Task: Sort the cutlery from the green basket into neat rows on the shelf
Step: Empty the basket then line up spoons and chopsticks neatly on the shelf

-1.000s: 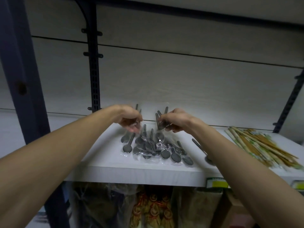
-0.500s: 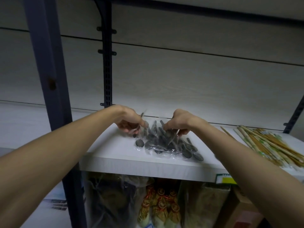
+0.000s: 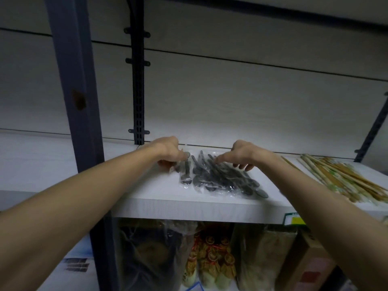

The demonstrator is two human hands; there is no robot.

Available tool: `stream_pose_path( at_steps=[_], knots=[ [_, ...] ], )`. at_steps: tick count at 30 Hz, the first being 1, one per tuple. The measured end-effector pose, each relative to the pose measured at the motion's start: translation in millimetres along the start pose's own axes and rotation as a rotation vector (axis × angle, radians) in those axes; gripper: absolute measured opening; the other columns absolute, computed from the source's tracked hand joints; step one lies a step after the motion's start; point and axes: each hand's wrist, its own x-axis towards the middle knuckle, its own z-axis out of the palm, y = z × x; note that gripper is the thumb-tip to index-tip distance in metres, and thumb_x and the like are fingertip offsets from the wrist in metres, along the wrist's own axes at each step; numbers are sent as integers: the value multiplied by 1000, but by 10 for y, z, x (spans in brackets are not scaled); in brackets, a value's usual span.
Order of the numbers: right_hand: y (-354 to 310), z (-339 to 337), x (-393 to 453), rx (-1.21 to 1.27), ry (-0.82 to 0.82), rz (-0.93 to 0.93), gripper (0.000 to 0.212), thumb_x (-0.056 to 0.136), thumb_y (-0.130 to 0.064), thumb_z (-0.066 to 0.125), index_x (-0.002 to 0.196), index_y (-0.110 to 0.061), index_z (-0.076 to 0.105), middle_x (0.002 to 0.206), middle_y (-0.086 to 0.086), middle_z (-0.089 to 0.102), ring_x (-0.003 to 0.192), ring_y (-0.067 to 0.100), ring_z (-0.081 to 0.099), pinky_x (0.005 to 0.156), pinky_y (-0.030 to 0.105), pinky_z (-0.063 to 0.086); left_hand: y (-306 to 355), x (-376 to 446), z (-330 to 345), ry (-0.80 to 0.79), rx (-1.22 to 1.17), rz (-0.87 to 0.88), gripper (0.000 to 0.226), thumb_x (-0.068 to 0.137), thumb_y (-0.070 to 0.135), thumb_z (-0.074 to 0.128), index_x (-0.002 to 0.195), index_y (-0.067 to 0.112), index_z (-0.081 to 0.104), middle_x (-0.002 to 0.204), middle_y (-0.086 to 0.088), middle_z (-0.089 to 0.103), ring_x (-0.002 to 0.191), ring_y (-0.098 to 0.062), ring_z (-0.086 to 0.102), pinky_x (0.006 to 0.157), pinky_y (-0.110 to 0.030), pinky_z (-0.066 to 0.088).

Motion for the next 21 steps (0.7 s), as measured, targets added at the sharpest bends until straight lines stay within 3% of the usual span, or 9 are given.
stream_pose_path(
  at_steps=[4, 6, 8, 10, 12, 16, 21],
  knots=[
    [-14, 26, 2, 37, -36, 7, 60, 79, -61, 71, 101, -6, 65, 99, 10, 70, 86, 24, 70, 68, 31, 59, 66, -47, -15, 2, 57, -11, 65, 80, 76, 62, 83, 12, 69, 79, -4, 75, 71, -21, 73, 74, -34, 62],
    [-68, 32, -3, 41, -48, 4, 59, 79, -59, 71, 102, -6, 63, 101, 11, 70, 85, 25, 71, 67, 32, 60, 112, -42, -32, -28, 86, -18, 65, 77, 76, 66, 82, 11, 67, 80, -4, 74, 69, -21, 71, 71, -32, 60],
    [-124, 49, -7, -38, 17, -10, 52, 82, -57, 69, 98, -9, 60, 103, 10, 68, 86, 25, 69, 72, 34, 60, 143, -19, -19, -86, 83, -21, 54, 81, 63, 72, 84, 10, 64, 78, -3, 74, 66, -19, 70, 63, -28, 57],
    [-210, 60, -10, -240, 213, -50, 43, 86, -55, 66, 93, -13, 61, 105, 8, 69, 88, 25, 64, 75, 31, 51, 157, 9, -17, -144, 48, -31, 41, 85, 48, 75, 86, 9, 63, 76, -5, 75, 62, -19, 69, 58, -26, 55],
    [-301, 67, 22, -279, 326, -104, 41, 87, -51, 65, 99, -12, 69, 108, 8, 71, 93, 28, 65, 74, 29, 45, 158, 20, -60, -176, 13, -56, 34, 85, 38, 77, 89, 7, 63, 80, -8, 72, 62, -21, 67, 59, -28, 57],
    [-432, 85, 135, -107, 265, -154, 43, 85, -47, 65, 101, -8, 76, 99, 8, 76, 89, 28, 69, 72, 32, 51, 89, 36, -170, -204, -39, -86, 21, 83, 22, 77, 88, 6, 64, 82, -8, 68, 71, -23, 65, 70, -31, 57],
    [-548, 204, 293, -106, 134, -198, 38, 79, -47, 71, 81, -9, 75, 80, 5, 73, 81, 25, 69, 73, 33, 54, 49, 40, -232, -152, -48, -142, 14, 94, 17, 54, 94, 5, 61, 72, -8, 70, 61, -23, 65, 54, -24, 53]
  ],
)
